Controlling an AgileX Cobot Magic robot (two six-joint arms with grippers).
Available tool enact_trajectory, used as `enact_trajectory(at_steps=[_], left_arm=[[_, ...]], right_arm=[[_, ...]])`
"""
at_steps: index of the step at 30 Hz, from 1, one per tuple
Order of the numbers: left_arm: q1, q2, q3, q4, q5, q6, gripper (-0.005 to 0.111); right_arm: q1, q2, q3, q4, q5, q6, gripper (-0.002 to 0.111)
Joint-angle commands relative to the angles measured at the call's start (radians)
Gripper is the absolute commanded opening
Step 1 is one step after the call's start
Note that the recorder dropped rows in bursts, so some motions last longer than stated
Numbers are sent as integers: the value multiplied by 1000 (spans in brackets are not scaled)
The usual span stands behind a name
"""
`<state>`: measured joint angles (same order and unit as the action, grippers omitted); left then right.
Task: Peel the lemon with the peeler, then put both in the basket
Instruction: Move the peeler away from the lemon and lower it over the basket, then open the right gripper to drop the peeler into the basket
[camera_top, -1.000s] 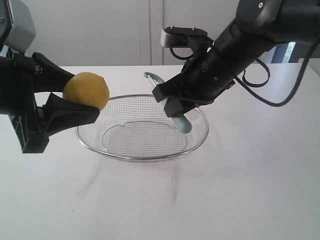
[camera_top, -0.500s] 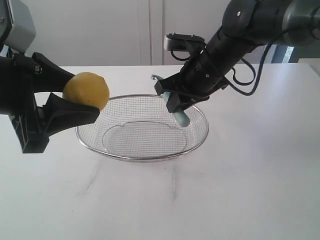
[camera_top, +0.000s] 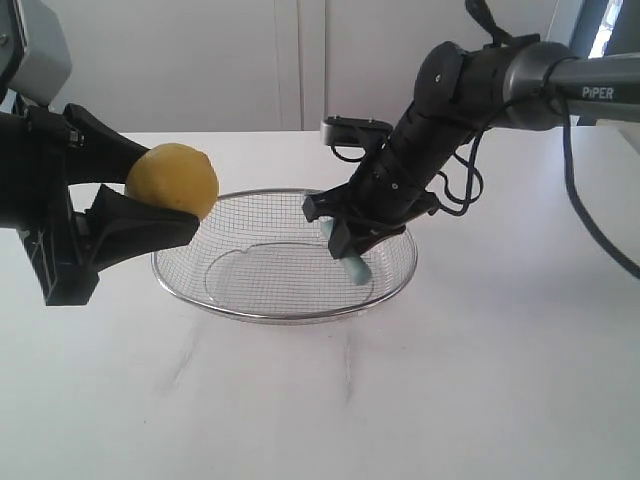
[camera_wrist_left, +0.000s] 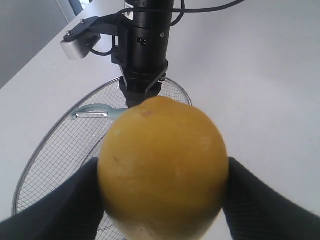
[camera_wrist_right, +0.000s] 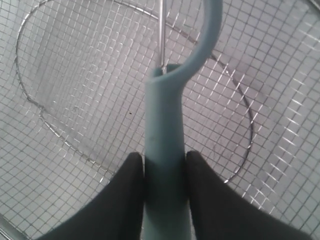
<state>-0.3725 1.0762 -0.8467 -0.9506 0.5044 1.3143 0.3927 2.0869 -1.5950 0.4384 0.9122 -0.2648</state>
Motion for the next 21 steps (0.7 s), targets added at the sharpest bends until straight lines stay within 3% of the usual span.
enact_trajectory(at_steps=[1, 21], left_arm=[[4, -5, 1, -34, 1, -5, 0], [4, -5, 1, -34, 1, -5, 0]], right_arm=[[-5, 8, -9, 13, 6, 4, 0], [-5, 40, -9, 27, 8, -4, 0]])
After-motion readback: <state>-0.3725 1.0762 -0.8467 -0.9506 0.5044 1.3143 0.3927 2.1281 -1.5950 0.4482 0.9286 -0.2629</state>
